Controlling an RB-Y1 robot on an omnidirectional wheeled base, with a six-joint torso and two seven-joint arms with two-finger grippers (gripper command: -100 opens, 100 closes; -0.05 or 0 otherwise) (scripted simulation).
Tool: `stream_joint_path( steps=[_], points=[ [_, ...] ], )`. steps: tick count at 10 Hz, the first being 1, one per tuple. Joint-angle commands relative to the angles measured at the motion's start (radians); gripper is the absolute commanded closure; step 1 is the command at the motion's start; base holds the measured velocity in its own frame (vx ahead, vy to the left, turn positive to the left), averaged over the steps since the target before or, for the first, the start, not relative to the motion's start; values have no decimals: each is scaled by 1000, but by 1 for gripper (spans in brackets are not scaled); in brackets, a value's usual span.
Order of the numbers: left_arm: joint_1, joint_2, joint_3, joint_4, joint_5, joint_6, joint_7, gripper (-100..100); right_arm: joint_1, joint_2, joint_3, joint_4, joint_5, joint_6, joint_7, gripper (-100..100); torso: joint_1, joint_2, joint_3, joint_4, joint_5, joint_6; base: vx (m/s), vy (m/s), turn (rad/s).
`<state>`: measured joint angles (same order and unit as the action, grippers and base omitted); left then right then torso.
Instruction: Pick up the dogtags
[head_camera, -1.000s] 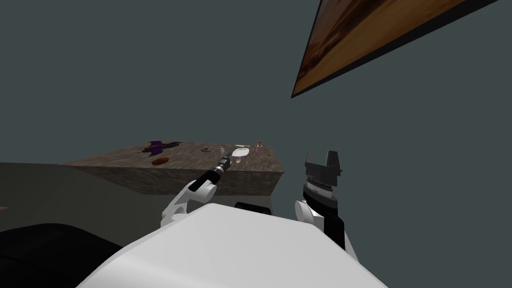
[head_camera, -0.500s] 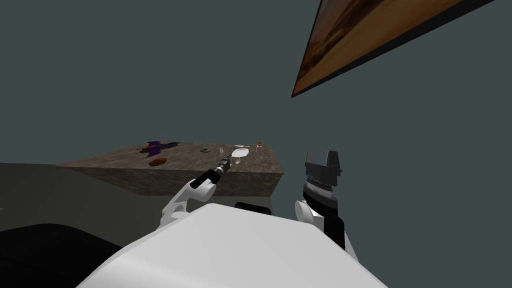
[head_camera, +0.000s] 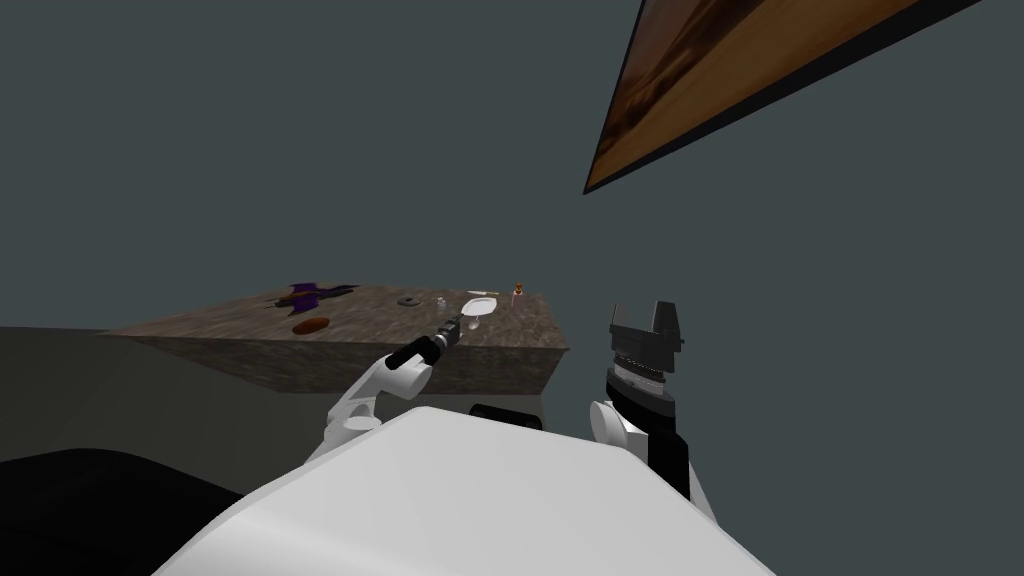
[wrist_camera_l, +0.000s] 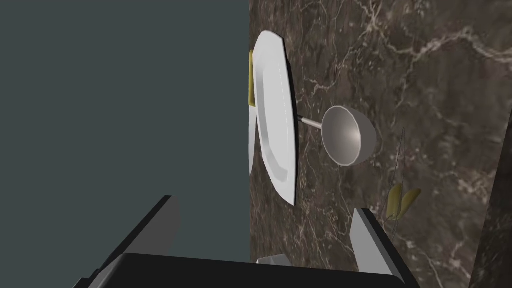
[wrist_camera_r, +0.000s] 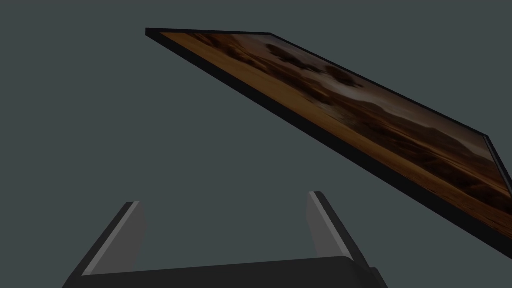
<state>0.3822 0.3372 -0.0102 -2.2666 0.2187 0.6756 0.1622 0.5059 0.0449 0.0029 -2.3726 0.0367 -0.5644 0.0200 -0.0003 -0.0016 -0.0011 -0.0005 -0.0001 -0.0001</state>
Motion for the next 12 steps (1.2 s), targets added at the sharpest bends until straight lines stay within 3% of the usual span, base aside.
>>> stream_joint_path(
  steps=[1,12],
  points=[
    [-1,4,0,1,5,42,7,-100,0,0,0,0,0,0,0,0,0,0,0,0,0,0,24,-5,-2],
    [-44,75,11,22,74,317,78,-100,0,0,0,0,0,0,0,0,0,0,0,0,0,0,28,-7,0]
  ],
)
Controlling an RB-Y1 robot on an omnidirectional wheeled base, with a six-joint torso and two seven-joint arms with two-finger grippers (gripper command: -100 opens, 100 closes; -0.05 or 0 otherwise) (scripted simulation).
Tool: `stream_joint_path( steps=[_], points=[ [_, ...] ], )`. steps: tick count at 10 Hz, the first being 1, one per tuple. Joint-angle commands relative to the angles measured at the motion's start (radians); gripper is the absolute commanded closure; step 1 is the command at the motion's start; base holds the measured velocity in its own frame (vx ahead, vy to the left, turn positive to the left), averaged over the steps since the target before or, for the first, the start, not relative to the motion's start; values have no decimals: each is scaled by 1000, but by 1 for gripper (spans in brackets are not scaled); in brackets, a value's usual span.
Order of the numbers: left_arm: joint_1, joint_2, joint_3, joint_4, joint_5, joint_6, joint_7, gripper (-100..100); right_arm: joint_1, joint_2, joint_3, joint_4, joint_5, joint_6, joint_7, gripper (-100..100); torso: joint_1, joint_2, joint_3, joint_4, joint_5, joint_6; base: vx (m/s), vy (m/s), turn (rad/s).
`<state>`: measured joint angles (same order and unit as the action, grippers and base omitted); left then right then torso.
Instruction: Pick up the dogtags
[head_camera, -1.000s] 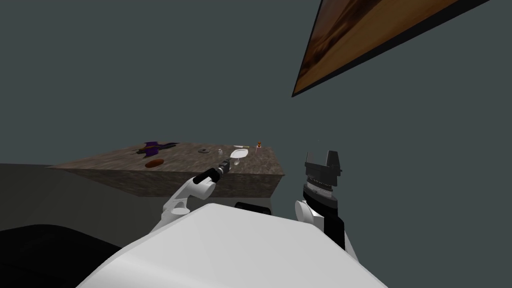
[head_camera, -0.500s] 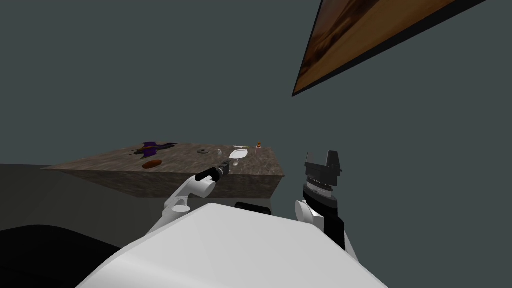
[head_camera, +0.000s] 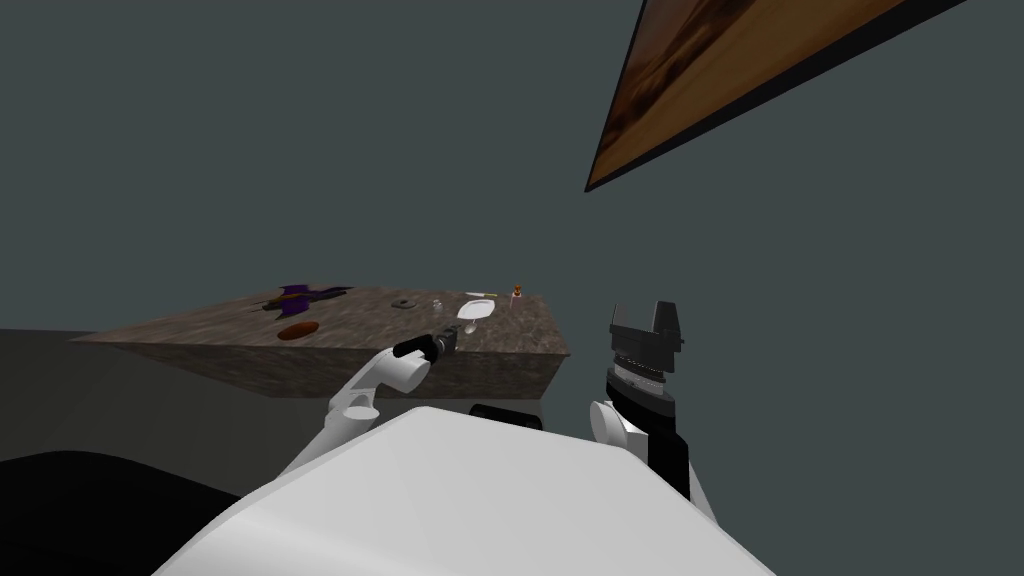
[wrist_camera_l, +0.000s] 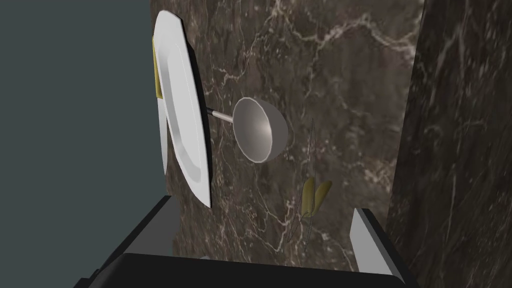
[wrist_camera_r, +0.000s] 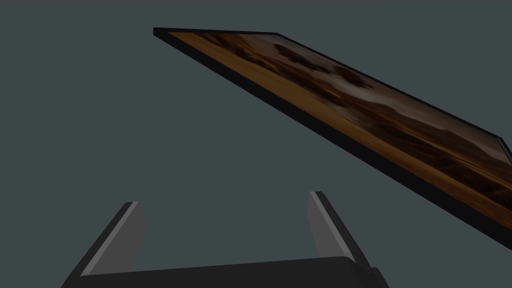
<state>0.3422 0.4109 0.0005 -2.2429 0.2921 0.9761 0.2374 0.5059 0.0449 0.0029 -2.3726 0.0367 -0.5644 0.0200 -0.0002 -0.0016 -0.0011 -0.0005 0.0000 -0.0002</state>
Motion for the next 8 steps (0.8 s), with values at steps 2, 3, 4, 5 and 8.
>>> stream_joint_path(
  steps=[2,3,4,5,8],
  points=[
    [-10,11,2,1,10,54,13,-100,0,0,0,0,0,0,0,0,0,0,0,0,0,0,21,-2,-1],
    [-14,20,3,4,19,88,21,-100,0,0,0,0,0,0,0,0,0,1,0,0,0,0,23,-5,-2],
    [-18,29,4,7,27,119,29,-100,0,0,0,0,0,0,0,0,0,0,0,0,0,0,38,-4,-2],
    [-22,36,4,9,33,146,36,-100,0,0,0,0,0,0,0,0,0,0,0,0,0,0,44,-3,-5],
    [-27,51,5,15,48,204,51,-100,0,0,0,0,0,0,0,0,0,-1,-1,0,0,0,45,-4,-5]
  ],
)
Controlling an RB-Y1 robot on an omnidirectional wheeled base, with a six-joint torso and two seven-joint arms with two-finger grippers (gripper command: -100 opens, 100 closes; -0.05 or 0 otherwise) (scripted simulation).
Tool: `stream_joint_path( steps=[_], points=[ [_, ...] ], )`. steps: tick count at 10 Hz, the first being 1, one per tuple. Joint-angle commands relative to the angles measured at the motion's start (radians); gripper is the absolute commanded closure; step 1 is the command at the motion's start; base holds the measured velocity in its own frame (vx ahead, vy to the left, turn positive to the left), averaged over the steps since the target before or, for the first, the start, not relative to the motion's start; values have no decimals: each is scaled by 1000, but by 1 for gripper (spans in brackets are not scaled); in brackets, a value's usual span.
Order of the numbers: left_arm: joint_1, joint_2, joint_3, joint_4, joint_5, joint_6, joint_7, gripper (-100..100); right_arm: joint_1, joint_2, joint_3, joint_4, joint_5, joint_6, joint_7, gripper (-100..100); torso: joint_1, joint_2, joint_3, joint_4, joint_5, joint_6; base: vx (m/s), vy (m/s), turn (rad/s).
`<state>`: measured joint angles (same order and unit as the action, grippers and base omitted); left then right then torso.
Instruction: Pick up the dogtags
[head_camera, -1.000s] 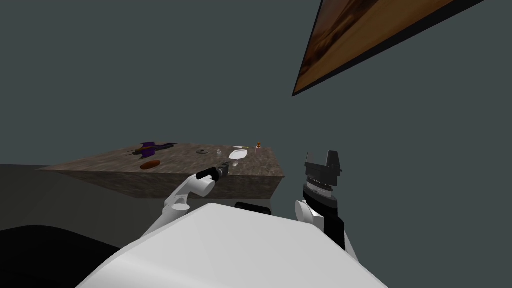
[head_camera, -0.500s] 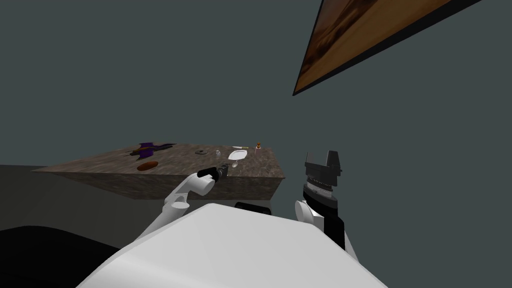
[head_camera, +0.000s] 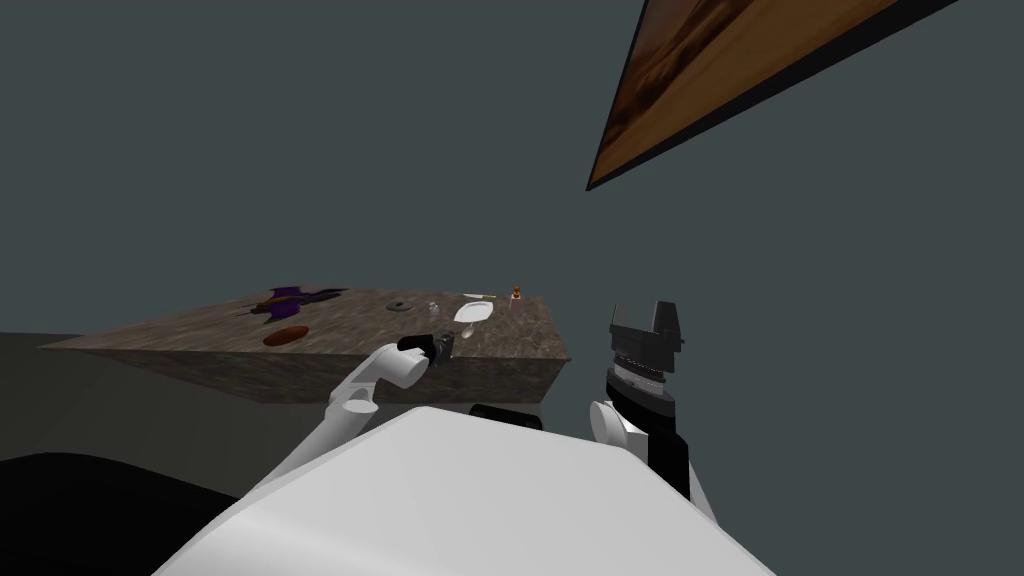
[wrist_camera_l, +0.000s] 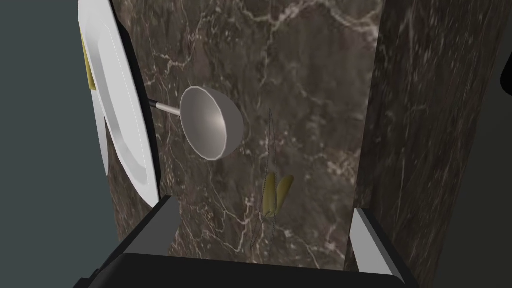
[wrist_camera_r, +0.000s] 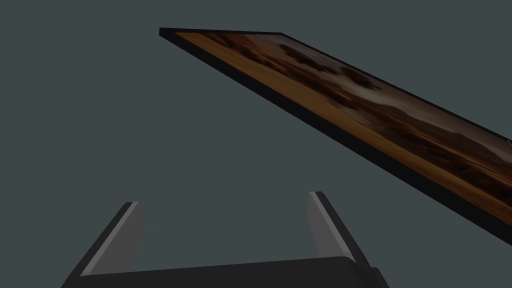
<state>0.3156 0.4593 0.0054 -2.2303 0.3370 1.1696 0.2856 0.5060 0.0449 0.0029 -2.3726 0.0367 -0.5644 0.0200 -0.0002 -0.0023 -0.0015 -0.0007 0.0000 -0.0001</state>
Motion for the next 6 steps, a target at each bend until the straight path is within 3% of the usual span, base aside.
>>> stream_joint_path(
  steps=[1,2,3,6],
  points=[
    [0,0,0,0,0,0,0,-100,0,0,0,0,0,0,0,0,0,0,0,0,0,0,15,-2,-1],
    [0,0,0,0,0,4,1,0,0,0,0,0,0,0,0,0,0,1,1,0,0,0,0,0,0],
    [-9,-7,-3,35,-5,-19,-6,-100,0,0,0,0,0,0,0,0,0,2,1,0,0,0,10,-2,-28],
    [-22,-19,-7,87,-13,-54,-18,-100,0,0,0,0,0,0,0,0,0,2,1,0,0,0,15,-2,-28]
  ],
)
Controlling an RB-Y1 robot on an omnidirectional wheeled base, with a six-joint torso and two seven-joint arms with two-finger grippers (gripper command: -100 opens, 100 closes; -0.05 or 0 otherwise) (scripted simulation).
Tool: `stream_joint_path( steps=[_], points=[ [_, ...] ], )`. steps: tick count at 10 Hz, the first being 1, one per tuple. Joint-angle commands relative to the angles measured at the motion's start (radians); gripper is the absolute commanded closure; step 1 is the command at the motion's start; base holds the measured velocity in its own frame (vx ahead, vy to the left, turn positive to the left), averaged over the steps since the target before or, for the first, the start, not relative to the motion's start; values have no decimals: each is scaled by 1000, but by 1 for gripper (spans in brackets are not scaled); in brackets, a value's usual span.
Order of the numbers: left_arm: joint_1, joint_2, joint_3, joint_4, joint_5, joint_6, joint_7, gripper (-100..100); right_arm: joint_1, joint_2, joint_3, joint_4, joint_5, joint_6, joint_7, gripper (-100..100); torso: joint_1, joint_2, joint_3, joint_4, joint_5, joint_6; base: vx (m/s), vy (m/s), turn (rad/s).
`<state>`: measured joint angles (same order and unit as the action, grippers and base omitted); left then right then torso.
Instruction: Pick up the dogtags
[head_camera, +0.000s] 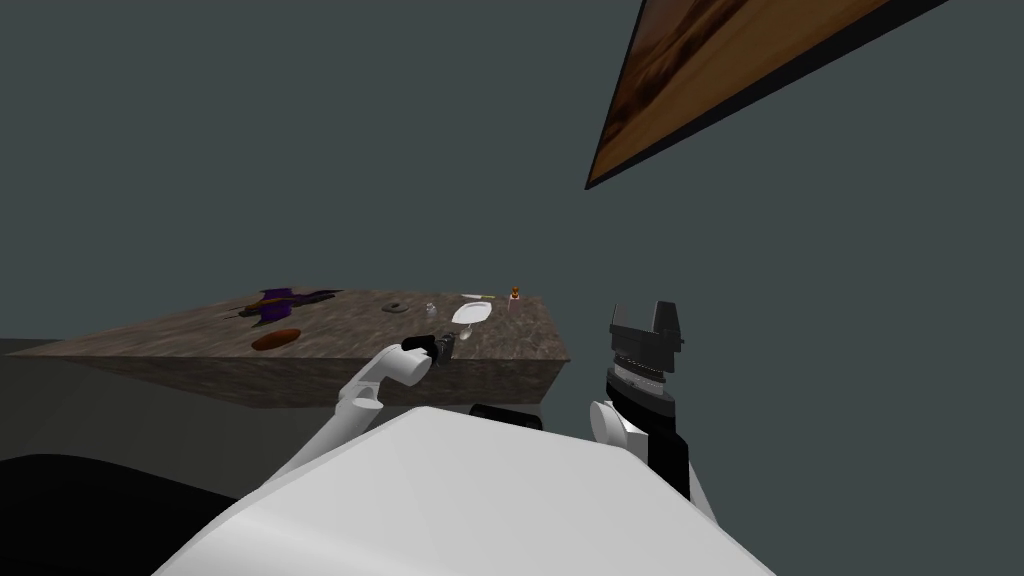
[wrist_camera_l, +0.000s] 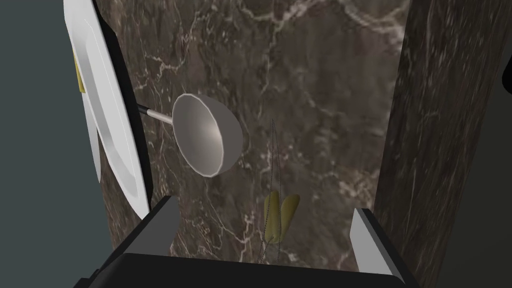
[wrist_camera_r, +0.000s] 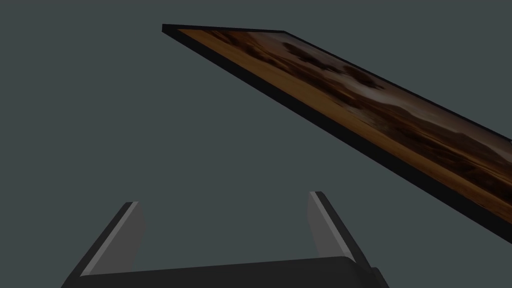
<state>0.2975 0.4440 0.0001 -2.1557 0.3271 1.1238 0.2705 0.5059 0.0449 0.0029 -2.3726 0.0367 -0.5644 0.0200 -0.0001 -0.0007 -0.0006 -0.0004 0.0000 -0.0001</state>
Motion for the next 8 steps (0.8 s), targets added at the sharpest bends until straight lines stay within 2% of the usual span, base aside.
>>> stream_joint_path(
  steps=[1,2,6,7,8],
  points=[
    [0,0,0,0,0,0,0,-100,0,0,0,0,0,0,0,0,0,0,0,0,0,0,6,0,0],
    [0,0,0,2,0,-3,-1,100,0,0,0,0,0,0,0,0,1,0,0,0,0,0,0,0,0],
    [0,0,0,2,-1,-2,-2,100,0,0,0,0,0,0,0,0,1,0,0,0,1,0,0,0,0],
    [0,0,-1,2,-1,-2,-2,0,0,0,0,0,0,0,0,0,1,0,0,0,1,0,0,0,0],
    [7,6,2,-31,3,21,7,100,0,0,0,0,0,0,0,0,1,0,0,0,1,0,-8,2,36]
  ],
)
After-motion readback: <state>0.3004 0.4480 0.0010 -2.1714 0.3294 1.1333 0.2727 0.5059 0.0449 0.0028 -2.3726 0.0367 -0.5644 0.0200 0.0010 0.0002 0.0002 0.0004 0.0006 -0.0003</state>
